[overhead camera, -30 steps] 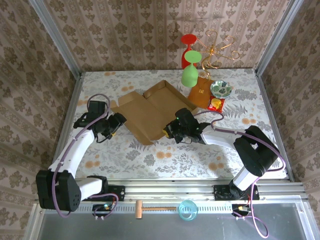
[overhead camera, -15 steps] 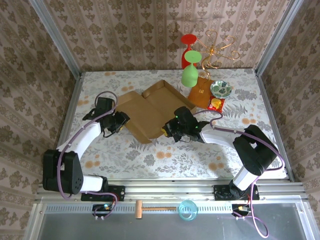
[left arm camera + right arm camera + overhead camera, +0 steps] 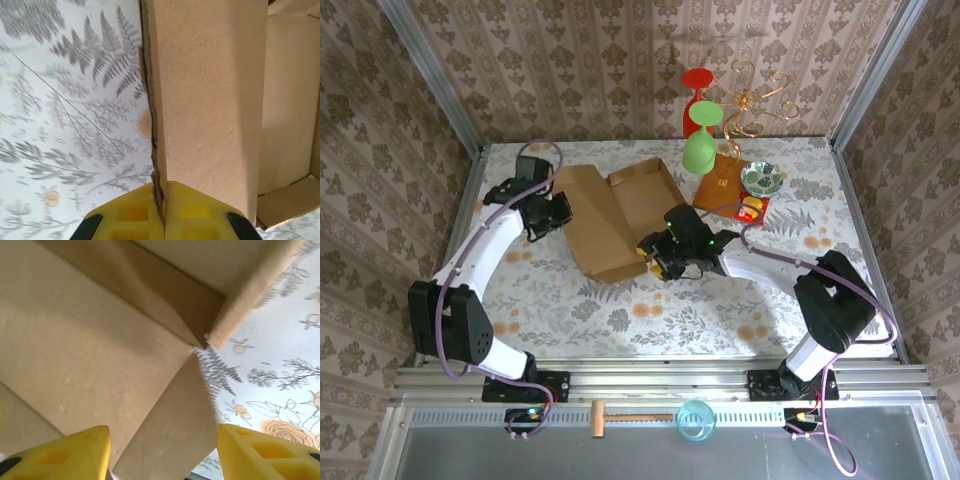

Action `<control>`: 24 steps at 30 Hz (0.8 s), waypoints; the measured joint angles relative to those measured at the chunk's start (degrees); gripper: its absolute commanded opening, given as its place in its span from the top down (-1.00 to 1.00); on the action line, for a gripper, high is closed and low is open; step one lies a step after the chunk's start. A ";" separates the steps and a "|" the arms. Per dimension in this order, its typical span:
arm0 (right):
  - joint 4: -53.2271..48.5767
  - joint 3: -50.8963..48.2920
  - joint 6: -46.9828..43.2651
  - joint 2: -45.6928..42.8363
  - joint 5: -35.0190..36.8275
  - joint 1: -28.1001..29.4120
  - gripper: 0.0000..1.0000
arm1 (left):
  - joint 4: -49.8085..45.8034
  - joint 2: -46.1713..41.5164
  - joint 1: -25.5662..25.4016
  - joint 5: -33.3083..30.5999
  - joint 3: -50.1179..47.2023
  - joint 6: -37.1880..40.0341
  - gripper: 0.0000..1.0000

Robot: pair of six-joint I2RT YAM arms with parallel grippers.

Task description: Fold the paper box

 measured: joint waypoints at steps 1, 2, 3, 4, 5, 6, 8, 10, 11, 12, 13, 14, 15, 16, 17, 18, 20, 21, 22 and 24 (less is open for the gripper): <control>-1.88 1.64 -2.38 -0.74 0.07 0.00 -0.16 | -1.95 0.50 -0.04 -1.09 2.08 2.56 1.00; -3.45 3.10 -4.66 -1.60 0.24 0.00 -0.15 | -3.78 0.90 -0.13 -2.01 4.00 4.96 1.00; -4.39 4.11 -6.29 -2.45 0.28 0.00 -0.13 | -5.22 1.20 -0.22 -2.80 5.35 6.86 1.00; -5.42 5.01 -8.13 -3.61 0.44 0.00 -0.09 | -6.86 1.62 -0.24 -3.61 6.88 9.22 1.00; -6.47 5.68 -9.88 -4.81 0.50 0.00 -0.06 | -8.37 2.08 -0.37 -4.33 8.24 11.47 1.00; -7.19 6.08 -11.17 -5.77 0.68 0.00 -0.04 | -9.66 2.56 -0.50 -5.09 9.35 13.51 1.00; -9.46 7.13 -14.84 -7.72 1.18 0.00 -0.01 | -11.96 3.58 -1.01 -7.13 11.32 17.94 1.00; -11.32 8.11 -18.36 -8.57 2.16 0.00 0.01 | -13.51 4.42 -2.05 -9.77 12.94 22.36 1.00; -12.07 8.61 -20.87 -8.83 2.71 0.00 0.01 | -13.97 4.70 -2.97 -11.50 13.66 24.74 1.00; -12.59 9.03 -23.28 -9.01 3.43 -0.02 0.01 | -14.16 4.83 -3.96 -13.11 14.21 26.88 1.00; -12.68 9.27 -26.40 -9.29 4.07 -0.13 0.01 | -14.21 4.94 -5.27 -15.02 14.80 29.35 1.00; -12.59 9.35 -29.83 -9.64 4.92 -0.26 0.01 | -14.19 5.01 -6.51 -16.61 15.34 31.74 1.00; -12.41 9.35 -32.65 -10.03 5.33 -0.52 0.01 | -13.90 5.09 -7.67 -17.92 15.85 34.12 1.00; -11.91 9.31 -35.71 -10.40 5.51 -1.07 0.00 | -13.33 5.18 -8.87 -19.06 16.20 36.65 1.00; -10.60 9.07 -38.82 -10.99 5.64 -1.95 0.00 | -12.68 5.35 -9.86 -19.74 16.50 39.19 1.00; -8.94 8.59 -41.62 -11.67 5.62 -3.10 0.00 | -11.93 5.49 -10.58 -20.22 16.68 41.35 1.00; -5.01 7.34 -47.58 -13.09 5.64 -5.92 -0.02 | -10.38 6.12 -11.45 -20.81 17.09 45.75 1.00; -2.47 6.54 -51.19 -13.75 5.62 -7.63 -0.03 | -9.55 6.62 -11.56 -20.92 17.49 48.00 1.00; 0.52 5.55 -54.84 -14.14 5.35 -9.42 -0.07 | -8.72 7.13 -11.56 -20.94 17.84 50.07 1.00; 5.22 4.15 -60.70 -14.12 4.57 -12.17 -0.13 | -6.93 8.00 -11.78 -20.96 18.53 54.45 1.00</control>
